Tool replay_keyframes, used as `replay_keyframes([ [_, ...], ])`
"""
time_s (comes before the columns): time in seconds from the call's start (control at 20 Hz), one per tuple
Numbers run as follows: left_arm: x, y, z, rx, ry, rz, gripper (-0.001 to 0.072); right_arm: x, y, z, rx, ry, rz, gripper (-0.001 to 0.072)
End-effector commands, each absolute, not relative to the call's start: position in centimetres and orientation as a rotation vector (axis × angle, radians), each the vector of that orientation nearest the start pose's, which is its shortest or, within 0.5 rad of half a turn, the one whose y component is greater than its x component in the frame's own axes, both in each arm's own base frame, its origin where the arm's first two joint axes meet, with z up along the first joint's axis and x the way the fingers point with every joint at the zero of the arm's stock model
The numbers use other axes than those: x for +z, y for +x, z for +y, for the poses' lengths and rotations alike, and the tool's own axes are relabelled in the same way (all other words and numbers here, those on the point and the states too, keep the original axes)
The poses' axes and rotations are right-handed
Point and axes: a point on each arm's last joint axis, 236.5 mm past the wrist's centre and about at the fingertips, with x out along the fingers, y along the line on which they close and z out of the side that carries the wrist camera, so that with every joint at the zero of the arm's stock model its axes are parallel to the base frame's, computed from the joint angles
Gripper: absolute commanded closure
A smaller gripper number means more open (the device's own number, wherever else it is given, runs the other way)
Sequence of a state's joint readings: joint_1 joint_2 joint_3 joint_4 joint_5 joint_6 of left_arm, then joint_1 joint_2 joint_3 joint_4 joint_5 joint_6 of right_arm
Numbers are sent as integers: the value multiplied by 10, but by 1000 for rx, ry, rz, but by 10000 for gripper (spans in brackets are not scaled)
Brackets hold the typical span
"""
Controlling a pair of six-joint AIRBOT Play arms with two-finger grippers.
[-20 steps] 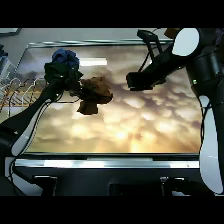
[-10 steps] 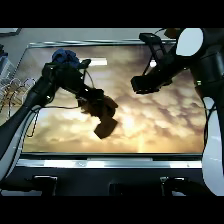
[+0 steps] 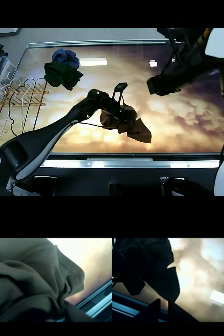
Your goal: Fold the clothes and pants, and hang the long-sleeved shirts on hangers.
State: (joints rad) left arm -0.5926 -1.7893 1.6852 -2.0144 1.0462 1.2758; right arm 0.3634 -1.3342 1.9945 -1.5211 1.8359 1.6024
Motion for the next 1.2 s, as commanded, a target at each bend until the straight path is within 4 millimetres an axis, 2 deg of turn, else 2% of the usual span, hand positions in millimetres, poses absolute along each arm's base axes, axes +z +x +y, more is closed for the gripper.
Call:
replay_keyframes([
  [0.0,-3,408,-366,-532,-321,1332,116,235,339,137,353,-188,1119,561],
  [0.05,11,413,-354,-541,-310,1313,78,237,343,140,359,-181,1095,562],
  [0.15,48,422,-318,-546,-295,1267,80,253,368,151,349,-110,976,585],
  [0.2,66,426,-298,-545,-287,1244,98,266,382,161,350,-43,898,573],
  [0.25,84,429,-274,-536,-280,1215,117,280,394,170,360,18,822,540],
  [0.3,99,433,-252,-521,-278,1191,117,297,408,176,359,82,735,454],
  [0.35,114,436,-229,-499,-288,1163,117,315,419,176,346,146,657,422],
  [0.4,126,440,-209,-469,-308,1139,116,331,430,168,329,230,597,422],
  [0.45,136,444,-191,-439,-327,1114,116,339,439,150,289,308,567,421],
  [0.55,150,452,-157,-380,-364,1072,117,336,453,92,187,437,578,419],
  [0.6,152,456,-143,-355,-379,1060,116,321,454,63,161,463,636,417],
  [0.65,152,458,-131,-332,-392,1058,117,292,447,39,162,449,747,417],
  [0.7,151,459,-122,-315,-401,1060,117,259,435,24,180,453,878,417],
  [0.8,149,463,-109,-289,-416,1057,116,192,401,14,263,490,1132,417],
  [0.95,146,468,-99,-265,-424,1056,116,100,366,23,315,549,1336,409],
  [1.05,145,468,-97,-259,-418,1057,114,44,335,35,319,627,1457,290],
  [1.15,143,469,-97,-258,-419,1061,100,4,306,55,373,705,1536,285],
])
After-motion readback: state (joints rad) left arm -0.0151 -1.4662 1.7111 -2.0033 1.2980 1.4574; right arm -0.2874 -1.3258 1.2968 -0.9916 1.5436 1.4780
